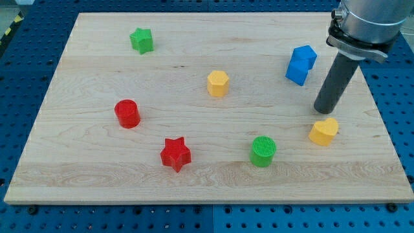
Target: Move the arm right beside the yellow heart
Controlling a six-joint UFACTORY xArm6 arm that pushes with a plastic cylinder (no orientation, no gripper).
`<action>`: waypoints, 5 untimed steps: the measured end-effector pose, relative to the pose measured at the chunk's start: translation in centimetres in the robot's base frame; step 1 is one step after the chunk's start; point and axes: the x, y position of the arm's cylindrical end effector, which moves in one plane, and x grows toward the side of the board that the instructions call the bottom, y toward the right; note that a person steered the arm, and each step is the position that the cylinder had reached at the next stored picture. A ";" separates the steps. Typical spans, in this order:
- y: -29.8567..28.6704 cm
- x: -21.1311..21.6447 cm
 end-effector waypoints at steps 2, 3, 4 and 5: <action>2.0 2.8; 2.0 3.4; 2.0 3.5; 2.0 3.5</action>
